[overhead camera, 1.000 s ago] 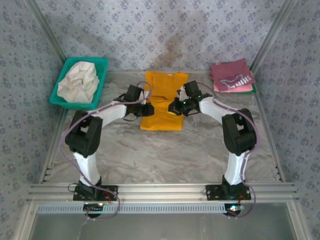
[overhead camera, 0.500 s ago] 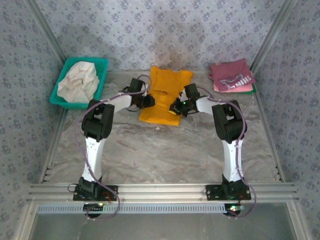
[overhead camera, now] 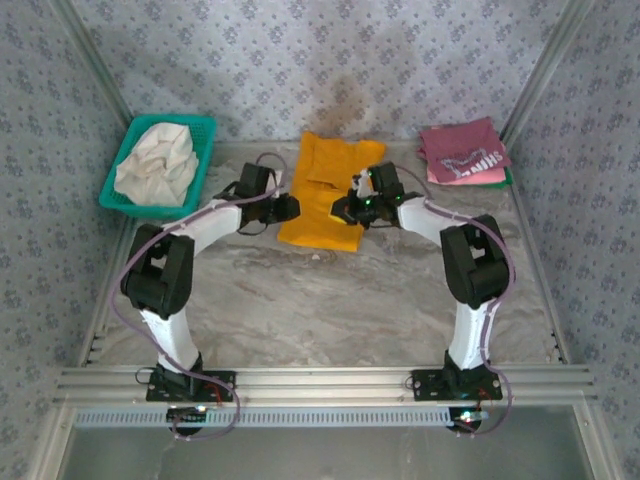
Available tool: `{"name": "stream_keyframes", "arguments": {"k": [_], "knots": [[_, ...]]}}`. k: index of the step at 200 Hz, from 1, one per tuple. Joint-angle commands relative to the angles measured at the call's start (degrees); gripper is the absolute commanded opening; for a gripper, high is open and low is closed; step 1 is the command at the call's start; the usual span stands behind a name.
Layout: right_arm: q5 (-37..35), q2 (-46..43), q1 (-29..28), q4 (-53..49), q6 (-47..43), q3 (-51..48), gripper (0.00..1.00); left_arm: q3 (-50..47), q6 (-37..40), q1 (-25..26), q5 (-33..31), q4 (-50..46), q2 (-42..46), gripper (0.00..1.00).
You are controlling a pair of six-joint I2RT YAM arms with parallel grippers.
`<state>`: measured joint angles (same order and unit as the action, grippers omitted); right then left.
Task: Fold and stack the t-shirts
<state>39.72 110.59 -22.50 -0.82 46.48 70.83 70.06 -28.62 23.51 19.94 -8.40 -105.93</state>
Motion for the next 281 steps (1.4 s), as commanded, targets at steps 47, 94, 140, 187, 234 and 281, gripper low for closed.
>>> {"name": "stream_keyframes", "arguments": {"k": [47,94,140,187,234,281], "knots": [[-0.7,7.3,1.9,2.6,-0.4,-7.2,0.00,-6.6,-1.3,0.3,-0.5,2.9,-7.2,0.19],[-0.9,2.9,2.6,0.4,-2.9,-14.8,0.00,-18.3,-5.0,1.5,-0.3,5.3,-0.3,0.18],[-1.0,-3.8,1.9,-1.3,-3.9,-23.3,0.00,-28.2,-11.7,9.1,-3.8,3.0,9.6,0.18],[-2.4,-14.6,1.0,-9.1,-4.7,-20.2,0.05,-25.4,-10.8,9.4,-11.6,-9.6,24.8,0.29],[-5.3,-25.7,6.0,-14.7,-3.9,-23.2,0.36,-28.9,-13.0,5.5,-2.2,-9.2,30.2,0.51],[-0.7,-26.0,12.3,-12.7,-4.2,-30.8,0.47,-38.7,-16.8,2.7,6.5,2.2,30.6,0.63]]}}
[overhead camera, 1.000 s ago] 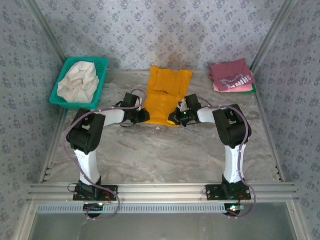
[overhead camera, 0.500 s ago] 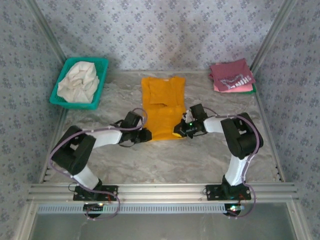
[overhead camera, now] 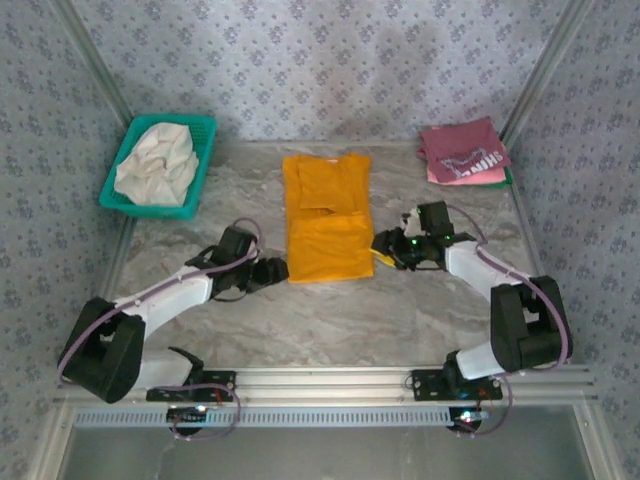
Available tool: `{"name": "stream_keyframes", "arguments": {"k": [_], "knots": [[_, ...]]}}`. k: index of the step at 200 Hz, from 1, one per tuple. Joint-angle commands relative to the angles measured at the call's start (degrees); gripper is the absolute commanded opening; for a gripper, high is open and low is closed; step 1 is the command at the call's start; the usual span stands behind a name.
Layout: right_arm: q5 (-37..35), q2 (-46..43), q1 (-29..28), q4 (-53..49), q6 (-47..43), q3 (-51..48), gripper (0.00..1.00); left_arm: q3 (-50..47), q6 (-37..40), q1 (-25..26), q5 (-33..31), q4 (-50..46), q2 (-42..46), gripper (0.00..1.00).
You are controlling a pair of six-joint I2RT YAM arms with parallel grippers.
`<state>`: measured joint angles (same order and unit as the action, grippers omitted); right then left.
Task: Fold and stack the t-shirts
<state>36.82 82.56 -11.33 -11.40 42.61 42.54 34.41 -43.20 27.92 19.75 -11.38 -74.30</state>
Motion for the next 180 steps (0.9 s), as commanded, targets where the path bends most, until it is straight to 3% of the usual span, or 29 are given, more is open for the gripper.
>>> {"name": "stream_keyframes", "arguments": {"k": [1,58,106,123,156,180], "knots": [[2.3,2.0,1.1,-2.2,-0.3,-2.6,0.47,-3.0,-2.0,-1.7,6.8,5.3,-1.2,0.63],[5.7,8.9,0.2,2.7,0.5,-1.2,0.50,-1.7,-2.1,-1.8,11.3,14.5,-9.8,0.60],[6.0,11.3,-1.8,6.6,2.0,-1.8,0.49,0.0,-2.2,-1.8,11.3,17.4,-14.1,0.59],[6.5,12.0,-2.3,7.5,2.7,-1.7,0.47,2.0,-2.6,-1.7,12.3,16.7,-14.1,0.54],[5.1,11.6,-2.4,8.1,3.2,-1.7,0.43,5.8,-0.6,-0.5,9.5,7.7,-9.6,0.54],[5.1,13.0,-2.6,9.4,3.7,-1.3,0.48,6.0,-0.3,-0.5,8.6,4.3,-7.7,0.55]]}}
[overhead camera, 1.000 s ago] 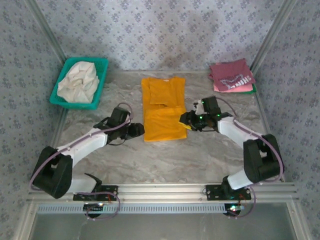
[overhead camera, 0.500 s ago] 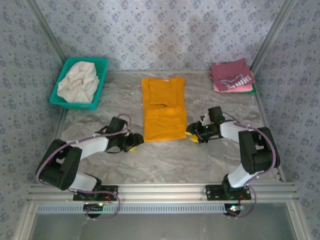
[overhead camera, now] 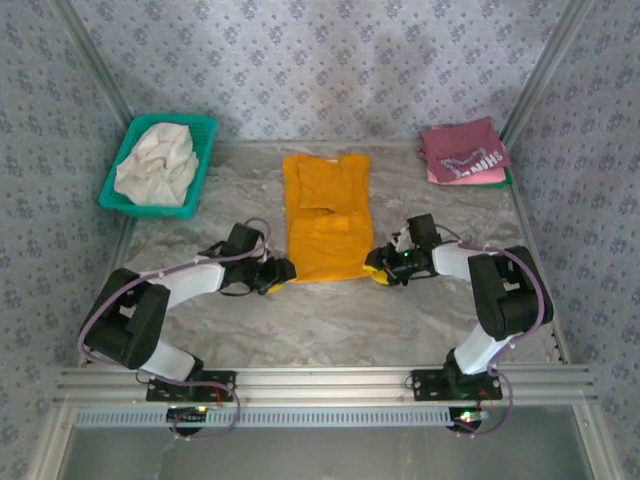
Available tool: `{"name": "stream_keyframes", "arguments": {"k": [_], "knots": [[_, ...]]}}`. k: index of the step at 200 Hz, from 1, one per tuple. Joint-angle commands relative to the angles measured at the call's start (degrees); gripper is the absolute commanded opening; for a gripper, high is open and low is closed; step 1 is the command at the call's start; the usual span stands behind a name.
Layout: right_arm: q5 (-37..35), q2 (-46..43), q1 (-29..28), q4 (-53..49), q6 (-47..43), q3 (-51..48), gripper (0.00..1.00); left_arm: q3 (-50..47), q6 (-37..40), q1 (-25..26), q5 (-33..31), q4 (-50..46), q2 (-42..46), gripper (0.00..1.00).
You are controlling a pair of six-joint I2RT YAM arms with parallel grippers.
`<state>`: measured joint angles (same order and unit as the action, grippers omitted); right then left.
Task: Fold and stack the t-shirts
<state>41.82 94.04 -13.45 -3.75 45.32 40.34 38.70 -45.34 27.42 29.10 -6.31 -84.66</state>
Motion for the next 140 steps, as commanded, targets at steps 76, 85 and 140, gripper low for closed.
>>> {"name": "stream_keyframes", "arguments": {"k": [76,85,140], "knots": [[-0.9,2.5,-1.0,2.2,1.1,1.8,0.28,3.1,1.7,-0.2,-1.6,0.5,-4.8,0.57],[-1.0,2.5,-1.2,2.2,1.3,2.0,0.23,3.5,1.7,-0.2,-1.4,0.7,-5.8,0.57],[-1.2,2.5,-1.6,2.9,2.6,1.3,0.04,5.2,0.9,-0.1,-1.3,3.8,-10.0,0.58]]}}
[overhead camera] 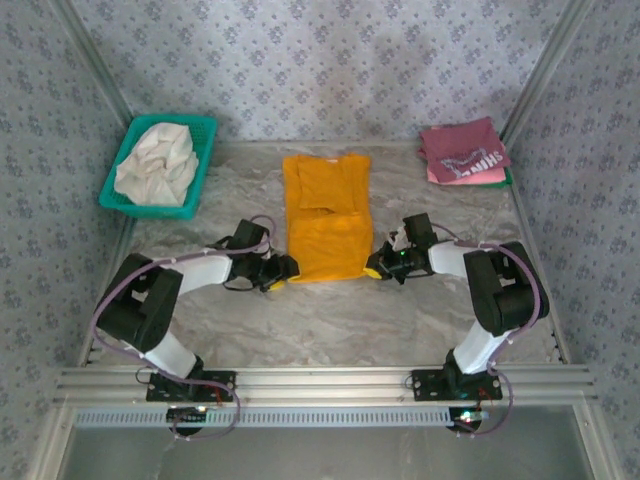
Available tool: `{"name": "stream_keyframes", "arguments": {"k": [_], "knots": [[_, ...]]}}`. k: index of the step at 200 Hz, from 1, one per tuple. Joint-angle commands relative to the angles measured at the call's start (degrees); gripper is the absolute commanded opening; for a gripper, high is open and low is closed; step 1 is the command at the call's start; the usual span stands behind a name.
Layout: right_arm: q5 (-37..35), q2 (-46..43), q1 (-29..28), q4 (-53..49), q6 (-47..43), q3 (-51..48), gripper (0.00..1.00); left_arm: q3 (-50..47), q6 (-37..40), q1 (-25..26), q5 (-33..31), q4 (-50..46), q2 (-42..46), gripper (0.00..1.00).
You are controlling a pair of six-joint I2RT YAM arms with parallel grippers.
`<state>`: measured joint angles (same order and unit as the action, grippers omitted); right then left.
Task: Fold and stack the t-shirts
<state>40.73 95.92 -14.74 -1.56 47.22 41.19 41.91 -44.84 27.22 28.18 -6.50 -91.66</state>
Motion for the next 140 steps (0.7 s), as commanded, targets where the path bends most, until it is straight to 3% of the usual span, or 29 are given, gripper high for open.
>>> {"name": "stream_keyframes", "arguments": {"k": [1,28,43,84,140], "knots": [[-0.1,0.7,-0.3,0.8,0.7,0.4,0.04,2.0,0.4,0.1,-0.3,4.2,-3.1,0.58],[0.1,1.4,-0.6,0.9,0.8,0.5,0.03,4.1,0.1,1.1,0.4,4.8,-4.7,0.52],[0.0,1.4,-0.7,1.0,0.8,0.4,0.02,5.5,0.6,1.4,0.4,2.9,-4.4,0.42],[-0.1,1.5,-0.8,1.2,0.8,0.2,0.01,8.2,2.2,1.6,-1.8,-4.1,-2.0,0.47],[-0.1,1.4,-1.0,1.7,1.0,0.1,0.00,6.4,2.3,1.5,-3.2,-2.1,-4.5,0.43]]}}
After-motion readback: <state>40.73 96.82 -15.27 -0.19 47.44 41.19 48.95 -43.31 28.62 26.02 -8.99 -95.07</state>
